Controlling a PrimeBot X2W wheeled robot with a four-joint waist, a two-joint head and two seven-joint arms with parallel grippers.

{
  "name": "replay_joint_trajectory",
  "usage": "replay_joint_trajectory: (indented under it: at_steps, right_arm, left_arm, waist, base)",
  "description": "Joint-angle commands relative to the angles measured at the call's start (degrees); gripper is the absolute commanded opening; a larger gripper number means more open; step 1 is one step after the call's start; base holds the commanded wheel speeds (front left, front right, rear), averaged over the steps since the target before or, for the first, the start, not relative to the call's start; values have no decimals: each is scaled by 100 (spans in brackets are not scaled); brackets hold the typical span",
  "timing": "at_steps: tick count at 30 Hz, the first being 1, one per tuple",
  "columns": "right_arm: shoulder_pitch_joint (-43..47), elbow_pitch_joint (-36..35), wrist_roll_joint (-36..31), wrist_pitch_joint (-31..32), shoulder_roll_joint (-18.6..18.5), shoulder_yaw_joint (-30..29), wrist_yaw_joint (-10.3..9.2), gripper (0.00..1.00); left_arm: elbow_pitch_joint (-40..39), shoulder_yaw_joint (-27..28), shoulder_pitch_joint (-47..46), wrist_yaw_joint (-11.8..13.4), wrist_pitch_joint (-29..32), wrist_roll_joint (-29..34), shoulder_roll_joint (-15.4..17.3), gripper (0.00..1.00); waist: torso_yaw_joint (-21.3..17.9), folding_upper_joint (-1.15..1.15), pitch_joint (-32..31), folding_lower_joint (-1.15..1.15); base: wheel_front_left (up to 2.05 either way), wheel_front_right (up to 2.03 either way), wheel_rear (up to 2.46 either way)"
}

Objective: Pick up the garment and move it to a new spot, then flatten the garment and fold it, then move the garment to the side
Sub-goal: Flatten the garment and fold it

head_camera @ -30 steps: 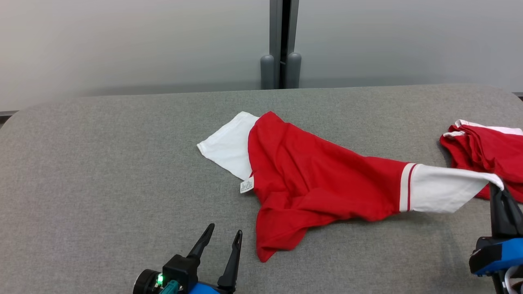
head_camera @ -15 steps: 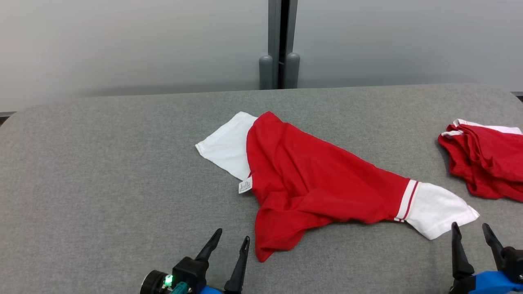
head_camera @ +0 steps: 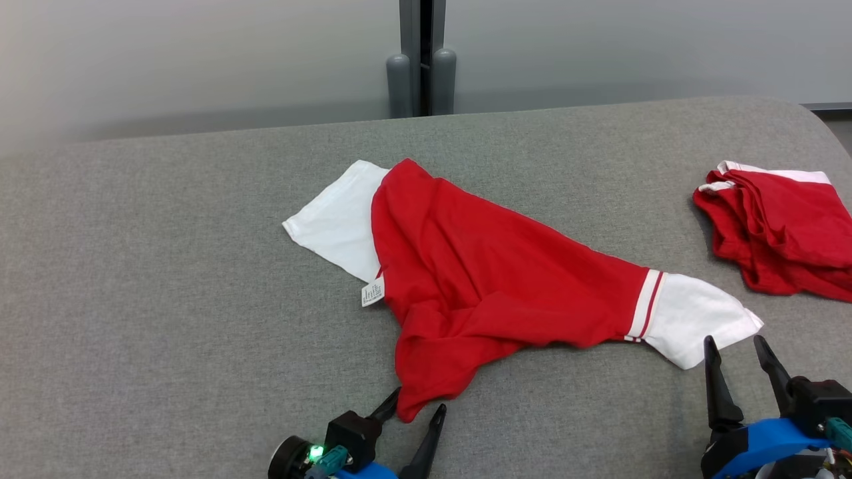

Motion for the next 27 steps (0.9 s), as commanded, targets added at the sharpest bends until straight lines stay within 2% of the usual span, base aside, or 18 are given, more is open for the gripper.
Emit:
replay_joint_trajectory:
  at_steps: [1, 2, 3, 4, 9, 13, 18, 23, 24, 25, 27]
  right_arm:
    - [-56, 1, 51, -3, 17, 6, 0, 100]
    - [-58, 12, 46, -2, 26, 8, 0, 100]
    - [-61, 17, 49, -3, 38, 14, 0, 100]
    - [-71, 19, 52, -3, 52, 14, 0, 100]
    - [-67, -1, 71, -3, 115, 6, 0, 100]
    - [14, 20, 108, -3, 144, -47, 0, 100]
    - [101, 73, 182, -3, 207, 5, 0, 100]
    - [104, 139, 261, -2, 283, 207, 0, 100]
    - [102, 151, 289, -2, 295, 251, 0, 100]
    - [107, 164, 299, -3, 303, 297, 0, 100]
    - [115, 180, 352, -2, 317, 387, 0, 100]
  left_arm:
    - [141, -86, -143, -5, -17, -90, 21, 100]
    - [207, -122, -177, -5, -17, -119, 35, 84]
    - [251, -145, -205, -5, -16, -153, 39, 38]
    - [274, -148, -228, -5, -17, -152, 47, 0]
    - [68, 257, -309, 40, -17, 101, 107, 0]
    - [-383, 748, -322, 313, -17, 536, 221, 0]
    - [-1002, 1294, -352, 644, -17, 1076, 531, 0]
    - [-987, 1722, -93, 890, -16, 1332, 843, 0]
    - [-884, 1823, -41, 961, -16, 1346, 881, 28]
    - [-714, 1902, 22, 1035, -16, 1359, 921, 97]
    - [-392, 2108, 137, 1192, -16, 1285, 918, 100]
  waist:
    - [-6, 0, 11, 0]
    - [-7, 0, 17, 0]
    - [-4, 0, 21, 0]
    - [3, 0, 25, 0]
    - [112, 0, -45, 0]
    - [325, 0, -227, 0]
    - [624, 0, -499, 0]
    - [742, 0, -672, 0]
    - [744, 0, -697, 0]
    - [739, 0, -727, 0]
    - [714, 0, -763, 0]
  base:
    - [0, 0, 0]
    - [0, 0, 0]
    - [0, 0, 0]
    - [0, 0, 0]
    - [0, 0, 0]
    - [0, 0, 0]
    - [0, 0, 0]
    - [0, 0, 0]
    - [0, 0, 0]
    - [0, 0, 0]
    - [0, 0, 0]
